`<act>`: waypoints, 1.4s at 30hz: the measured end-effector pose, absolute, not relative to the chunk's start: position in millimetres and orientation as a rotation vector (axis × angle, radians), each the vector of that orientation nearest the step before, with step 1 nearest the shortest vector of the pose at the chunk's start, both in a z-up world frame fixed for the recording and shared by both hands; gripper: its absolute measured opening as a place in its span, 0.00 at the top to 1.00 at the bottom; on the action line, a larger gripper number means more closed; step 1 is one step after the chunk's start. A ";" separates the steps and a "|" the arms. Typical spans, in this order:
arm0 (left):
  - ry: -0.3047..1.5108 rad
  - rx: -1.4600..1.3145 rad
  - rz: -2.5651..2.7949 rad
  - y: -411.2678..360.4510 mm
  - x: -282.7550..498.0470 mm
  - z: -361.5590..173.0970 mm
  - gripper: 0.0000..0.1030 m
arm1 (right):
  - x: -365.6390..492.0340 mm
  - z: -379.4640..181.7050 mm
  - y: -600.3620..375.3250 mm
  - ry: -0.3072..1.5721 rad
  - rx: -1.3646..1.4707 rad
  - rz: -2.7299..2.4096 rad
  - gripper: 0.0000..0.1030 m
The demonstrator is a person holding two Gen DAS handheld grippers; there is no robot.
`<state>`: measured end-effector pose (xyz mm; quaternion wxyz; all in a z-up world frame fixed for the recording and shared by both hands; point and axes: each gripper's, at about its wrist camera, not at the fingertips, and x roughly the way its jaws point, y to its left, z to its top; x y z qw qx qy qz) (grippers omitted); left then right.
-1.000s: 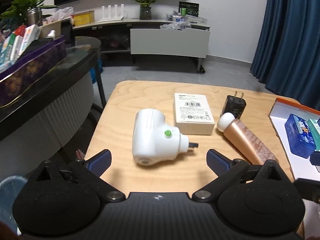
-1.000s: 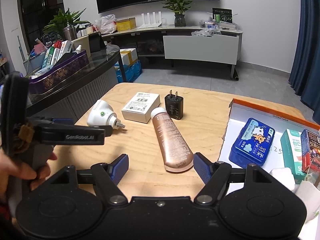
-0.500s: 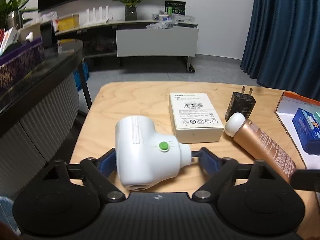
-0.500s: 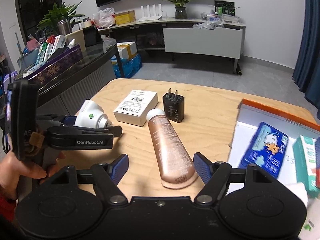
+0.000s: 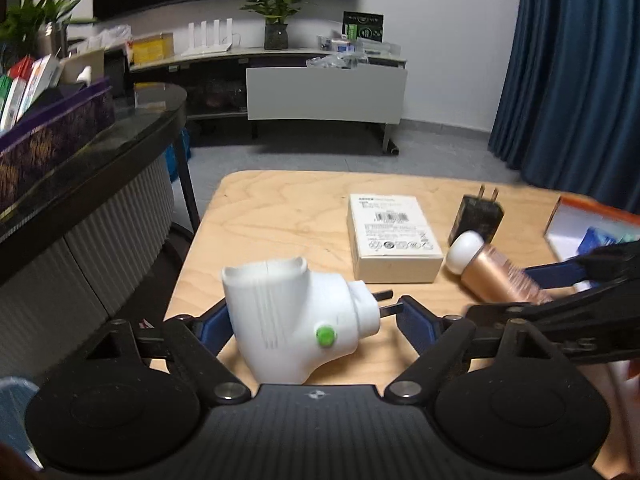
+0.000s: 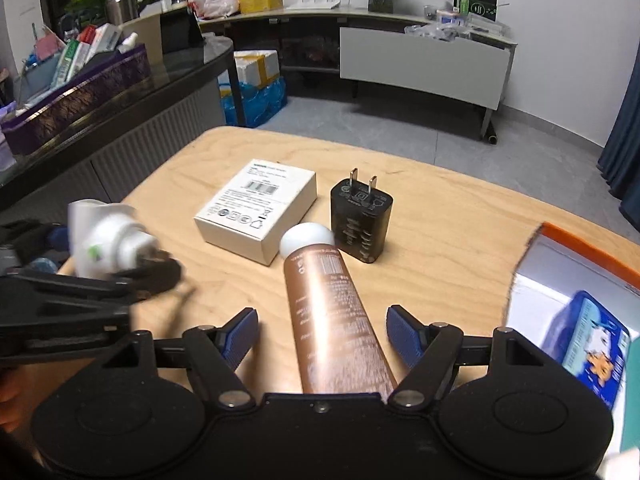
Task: Organize rigid objects
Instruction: 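Close left tool on the large white plug-in diffuser, then grasp the rose-gold tube with right tool while left tool holds the diffuser, then carry the white diffuser and rose-gold tube over the white box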
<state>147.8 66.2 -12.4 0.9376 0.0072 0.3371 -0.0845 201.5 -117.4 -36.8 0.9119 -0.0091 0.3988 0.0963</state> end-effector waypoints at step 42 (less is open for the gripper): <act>0.508 -0.036 -0.110 41.1 41.5 68.8 0.16 | 48.0 63.2 -143.7 0.576 0.113 0.133 0.54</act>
